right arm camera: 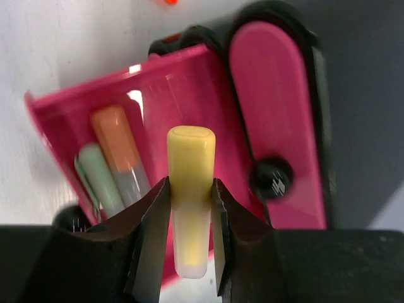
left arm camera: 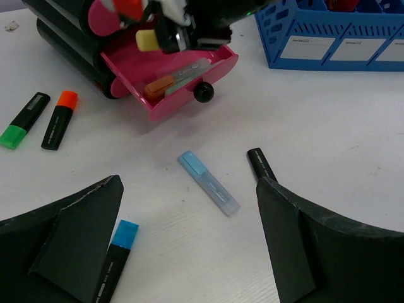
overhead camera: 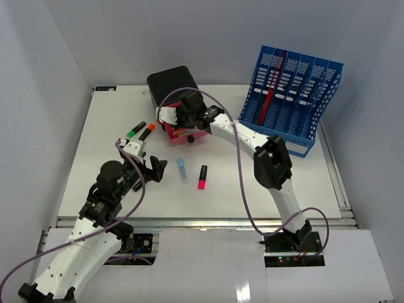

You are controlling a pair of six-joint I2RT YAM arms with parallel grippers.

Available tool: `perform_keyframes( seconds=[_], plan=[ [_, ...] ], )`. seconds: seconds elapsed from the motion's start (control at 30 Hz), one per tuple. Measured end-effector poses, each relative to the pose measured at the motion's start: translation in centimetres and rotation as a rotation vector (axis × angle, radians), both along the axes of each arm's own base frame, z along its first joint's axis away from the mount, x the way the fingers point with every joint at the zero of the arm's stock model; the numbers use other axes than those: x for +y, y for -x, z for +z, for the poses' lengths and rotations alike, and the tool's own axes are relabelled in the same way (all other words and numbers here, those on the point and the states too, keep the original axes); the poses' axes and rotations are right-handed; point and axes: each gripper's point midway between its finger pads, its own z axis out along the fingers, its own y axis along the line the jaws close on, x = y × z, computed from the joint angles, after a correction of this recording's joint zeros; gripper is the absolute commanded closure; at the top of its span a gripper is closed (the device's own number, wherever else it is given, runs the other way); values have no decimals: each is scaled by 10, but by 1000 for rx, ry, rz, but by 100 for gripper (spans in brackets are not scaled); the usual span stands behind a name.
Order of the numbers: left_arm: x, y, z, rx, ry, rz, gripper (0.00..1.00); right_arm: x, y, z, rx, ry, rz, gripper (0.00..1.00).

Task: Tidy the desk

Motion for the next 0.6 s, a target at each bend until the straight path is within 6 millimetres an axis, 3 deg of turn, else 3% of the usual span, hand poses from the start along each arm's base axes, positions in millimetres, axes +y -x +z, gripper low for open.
perform_keyframes(
  seconds=[0.1, 0.23, 0.4, 0.5, 0.6],
  plan=[
    [0, 0, -1, 2, -2, 0, 2, 9, -2, -24, -9, 34, -17, 53],
    [-1, -1, -4, 12, -6, -1, 2, 9, -9, -26, -45, 42, -53, 32],
    [-6, -1, -6, 30, 17, -18, 2, 7, -15, -22, -62, 25, -83, 23],
    [-18, 0, -7, 81, 91, -47, 2, 1, -9, -22, -41, 20, -92, 22],
    [-35, 1, -21, 194, 181, -79, 2, -9, 6, -5, 17, -34, -97, 23]
  ],
)
